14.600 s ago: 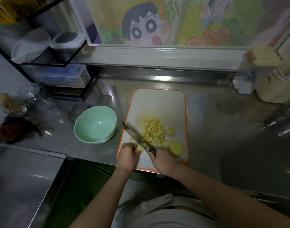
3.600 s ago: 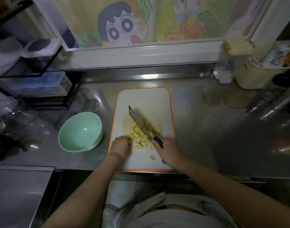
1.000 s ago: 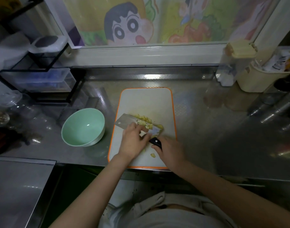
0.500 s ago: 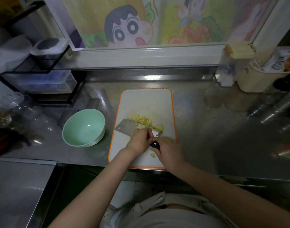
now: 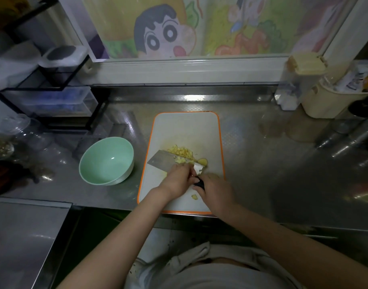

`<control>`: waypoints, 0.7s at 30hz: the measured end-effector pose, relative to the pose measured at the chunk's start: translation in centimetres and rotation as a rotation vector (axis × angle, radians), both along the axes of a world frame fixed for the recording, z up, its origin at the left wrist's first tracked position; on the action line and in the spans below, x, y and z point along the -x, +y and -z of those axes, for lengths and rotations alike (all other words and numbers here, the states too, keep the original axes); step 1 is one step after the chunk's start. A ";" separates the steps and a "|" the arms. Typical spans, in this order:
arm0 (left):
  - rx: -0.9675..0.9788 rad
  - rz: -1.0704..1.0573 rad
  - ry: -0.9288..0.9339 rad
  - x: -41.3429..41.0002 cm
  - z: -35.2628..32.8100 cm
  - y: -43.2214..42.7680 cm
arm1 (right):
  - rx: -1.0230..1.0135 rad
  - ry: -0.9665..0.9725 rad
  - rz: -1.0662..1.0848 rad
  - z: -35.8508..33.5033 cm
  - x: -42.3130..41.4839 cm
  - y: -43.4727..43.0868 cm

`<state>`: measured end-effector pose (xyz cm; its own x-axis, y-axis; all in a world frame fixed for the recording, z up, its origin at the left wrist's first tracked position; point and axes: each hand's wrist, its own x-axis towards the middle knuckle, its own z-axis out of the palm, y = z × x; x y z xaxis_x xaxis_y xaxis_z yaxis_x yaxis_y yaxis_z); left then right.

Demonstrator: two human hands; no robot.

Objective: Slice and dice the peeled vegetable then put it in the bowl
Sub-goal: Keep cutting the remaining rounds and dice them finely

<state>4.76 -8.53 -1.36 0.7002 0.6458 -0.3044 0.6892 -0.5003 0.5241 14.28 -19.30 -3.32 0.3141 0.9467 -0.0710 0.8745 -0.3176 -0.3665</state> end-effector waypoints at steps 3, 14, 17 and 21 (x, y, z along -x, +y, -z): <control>0.065 -0.030 -0.093 0.2 -0.2 0.1 | 0.003 0.012 0.009 0.0 -0.1 0.2; -0.144 -0.296 -0.306 4.5 2.3 1.4 | -0.006 0.056 0.095 -0.7 -1.6 0.7; -0.120 -0.270 -0.153 5.2 3.6 1.6 | -0.002 0.067 0.094 -0.7 -1.7 0.7; -0.271 -0.300 -0.191 4.9 2.8 1.3 | 0.005 0.053 0.095 -0.6 -1.6 0.7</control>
<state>-0.18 -7.27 -4.20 0.4972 0.8674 0.0204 0.7282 -0.4300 0.5338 15.93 -18.59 -2.73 0.3985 0.9123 -0.0942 0.8197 -0.4003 -0.4097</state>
